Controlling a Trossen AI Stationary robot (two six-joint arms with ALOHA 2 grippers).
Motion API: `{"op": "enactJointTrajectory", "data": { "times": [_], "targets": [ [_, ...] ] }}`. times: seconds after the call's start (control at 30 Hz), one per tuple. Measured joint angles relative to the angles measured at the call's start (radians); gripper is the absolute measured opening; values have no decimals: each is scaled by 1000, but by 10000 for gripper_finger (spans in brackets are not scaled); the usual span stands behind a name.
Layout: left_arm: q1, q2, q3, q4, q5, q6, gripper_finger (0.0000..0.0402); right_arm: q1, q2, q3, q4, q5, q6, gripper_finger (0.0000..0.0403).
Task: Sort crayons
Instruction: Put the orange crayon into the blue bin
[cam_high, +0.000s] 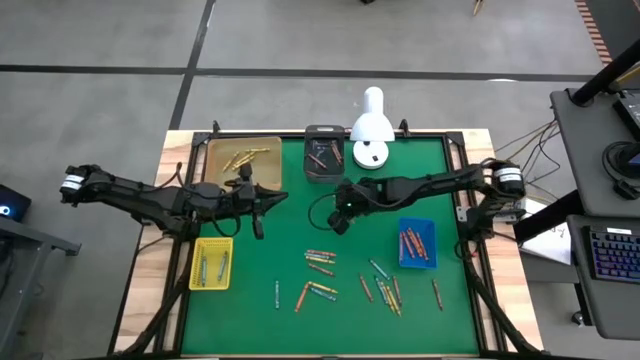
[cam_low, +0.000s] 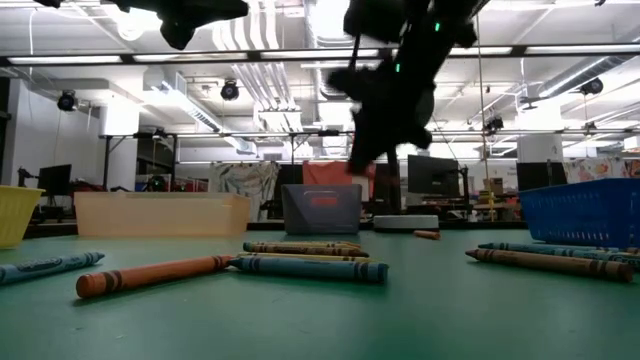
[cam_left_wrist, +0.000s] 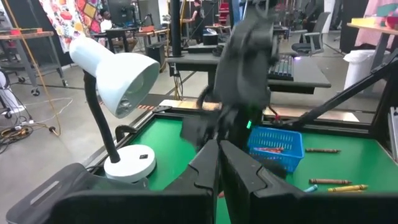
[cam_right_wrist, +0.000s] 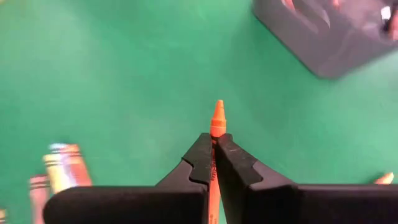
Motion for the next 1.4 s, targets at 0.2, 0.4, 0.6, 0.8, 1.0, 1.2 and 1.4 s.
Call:
{"op": "enactJointTrajectory", "data": {
  "times": [0.2, 0.4, 0.6, 0.8, 1.0, 1.2, 1.4],
  "targets": [
    [0, 30, 0, 26, 2, -10, 0, 70, -104, 2, 7, -14, -44, 9],
    [-2, 44, 0, 27, 2, -45, 0, 169, -183, 9, -84, -150, -51, 9],
    [-2, 44, 0, 28, 2, -70, 0, 277, -256, 36, -660, -224, 156, 9],
    [-2, 47, 0, 29, 3, -71, 0, 348, -268, -64, -961, -140, 437, 9],
    [-1, 47, 0, 35, 2, -71, 0, 354, -274, -142, -949, -33, 566, 9],
    [-1, 47, 0, 35, 3, -71, 0, 354, -276, -158, -901, -37, 584, 23],
    [-1, 48, 0, 34, 3, -71, 0, 354, -277, -158, -842, -32, 553, 76]
  ]
}}
